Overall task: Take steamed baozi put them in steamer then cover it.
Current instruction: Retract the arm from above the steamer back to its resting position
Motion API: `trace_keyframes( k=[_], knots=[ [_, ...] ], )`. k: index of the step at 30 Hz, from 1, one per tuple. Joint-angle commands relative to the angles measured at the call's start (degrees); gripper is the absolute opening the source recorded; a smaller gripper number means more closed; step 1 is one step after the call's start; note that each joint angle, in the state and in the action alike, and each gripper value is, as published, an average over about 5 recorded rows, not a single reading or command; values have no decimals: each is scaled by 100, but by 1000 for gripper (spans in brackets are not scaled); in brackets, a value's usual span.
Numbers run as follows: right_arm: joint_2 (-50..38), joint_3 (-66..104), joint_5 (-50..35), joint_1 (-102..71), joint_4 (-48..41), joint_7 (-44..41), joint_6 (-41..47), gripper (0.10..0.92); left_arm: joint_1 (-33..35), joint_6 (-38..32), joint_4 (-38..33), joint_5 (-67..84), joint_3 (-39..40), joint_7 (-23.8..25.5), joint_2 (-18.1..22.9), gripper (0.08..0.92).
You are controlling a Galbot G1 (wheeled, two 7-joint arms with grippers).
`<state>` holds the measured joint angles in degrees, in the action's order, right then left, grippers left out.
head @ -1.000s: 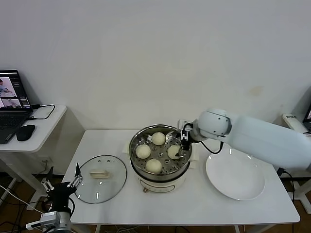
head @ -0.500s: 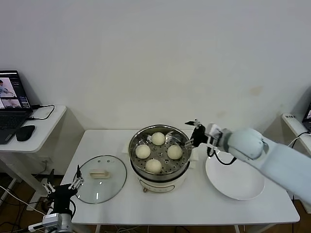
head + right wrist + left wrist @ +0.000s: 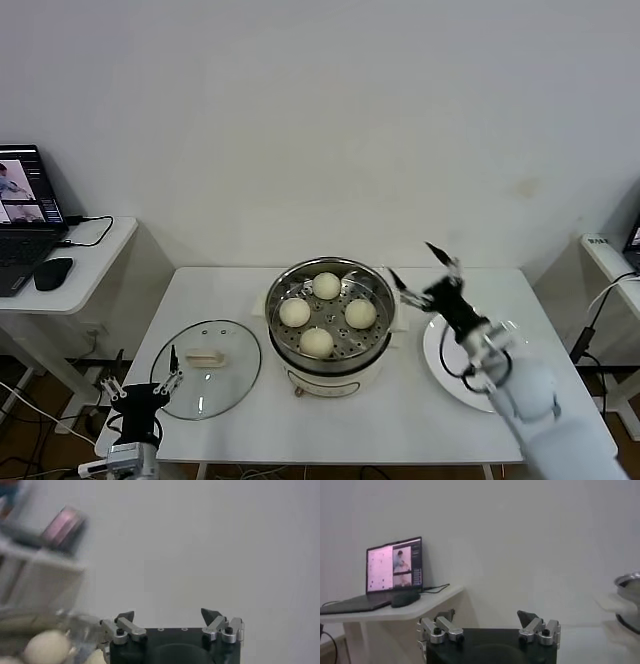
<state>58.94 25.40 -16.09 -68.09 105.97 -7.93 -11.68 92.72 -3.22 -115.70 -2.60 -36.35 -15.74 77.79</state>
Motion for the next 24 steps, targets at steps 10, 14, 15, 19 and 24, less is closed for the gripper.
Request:
trace_keyframes(
  k=[10,14,15,19,24],
  knots=[
    [2408,2619,214,-2521,125,306,-1003,823,84,-370,1084,-6572,-445,355,-936,823],
    [2502,2651,169,-2480,11,376,-1116,823,143,-379,1155,-6989,-340,389,-1032,823],
    [2515,2650,171,-2476,-6,384,-1128,823,93,-379,1214,-7073,-277,388,-1032,823],
    [2531,2675,161,-2461,-11,423,-1122,823,-193,-429,1607,-7231,-22,366,-1089,823],
    [2538,2748,142,-2554,76,445,-1109,823,-704,-487,2210,-7268,239,321,-1252,823]
  ],
)
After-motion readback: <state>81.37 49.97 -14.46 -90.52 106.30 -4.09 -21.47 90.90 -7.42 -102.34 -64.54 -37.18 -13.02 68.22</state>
